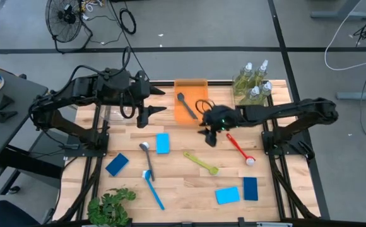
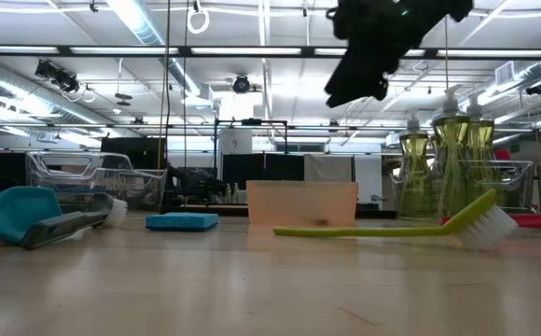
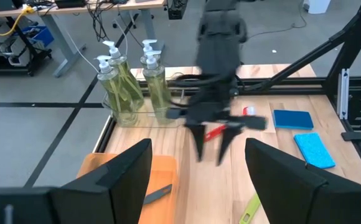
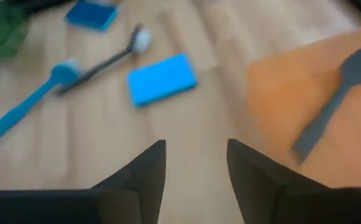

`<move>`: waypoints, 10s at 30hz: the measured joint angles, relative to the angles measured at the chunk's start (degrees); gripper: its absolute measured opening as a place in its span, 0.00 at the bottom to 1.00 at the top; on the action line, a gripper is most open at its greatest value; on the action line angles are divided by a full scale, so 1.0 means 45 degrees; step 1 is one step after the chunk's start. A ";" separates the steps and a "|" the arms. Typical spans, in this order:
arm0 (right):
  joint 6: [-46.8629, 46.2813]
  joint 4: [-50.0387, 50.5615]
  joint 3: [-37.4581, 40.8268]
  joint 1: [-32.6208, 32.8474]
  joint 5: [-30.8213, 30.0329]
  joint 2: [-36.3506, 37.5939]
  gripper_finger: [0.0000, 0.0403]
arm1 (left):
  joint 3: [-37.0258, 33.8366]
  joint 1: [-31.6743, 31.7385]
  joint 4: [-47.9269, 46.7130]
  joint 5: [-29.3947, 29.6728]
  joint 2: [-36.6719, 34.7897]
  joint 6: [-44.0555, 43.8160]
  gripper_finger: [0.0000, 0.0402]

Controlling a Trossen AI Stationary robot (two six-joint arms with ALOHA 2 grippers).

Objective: Pick & Place Kitchen Sink Supplies
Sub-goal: Put the green dish brush into the orange bin, then put the red dish brush into the orange bin

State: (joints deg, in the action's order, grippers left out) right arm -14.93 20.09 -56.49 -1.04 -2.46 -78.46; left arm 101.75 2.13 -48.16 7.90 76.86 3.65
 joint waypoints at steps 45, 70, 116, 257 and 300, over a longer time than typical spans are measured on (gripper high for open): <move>-0.3696 0.0075 -0.0005 0.4819 -0.0355 -0.5413 0.61 | 0.0000 0.0000 0.0063 0.0000 0.0000 -0.0405 0.66; -0.5265 0.0537 -0.0029 0.4800 -0.0707 -0.5644 0.07 | 0.0000 0.0000 0.0073 0.0005 0.0000 -0.0434 0.66; -0.6228 0.3960 -0.5639 -0.1438 -0.3259 -0.5678 0.07 | 0.0000 0.0000 0.0083 0.0005 0.0000 -0.0211 0.66; -1.3166 1.0279 0.0074 0.7666 -0.0900 -0.0413 0.49 | -0.7393 0.4561 -0.1161 -0.2327 -0.9253 -0.1345 0.66; -1.2668 0.9827 0.2241 0.6240 -0.1899 -0.0398 0.71 | -0.7393 0.4556 -0.1166 -0.1418 -0.9248 -0.1334 0.66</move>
State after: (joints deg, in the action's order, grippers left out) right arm -71.94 64.31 -46.40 27.04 -11.00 -80.25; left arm 68.49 22.63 -53.41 1.52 35.24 -2.35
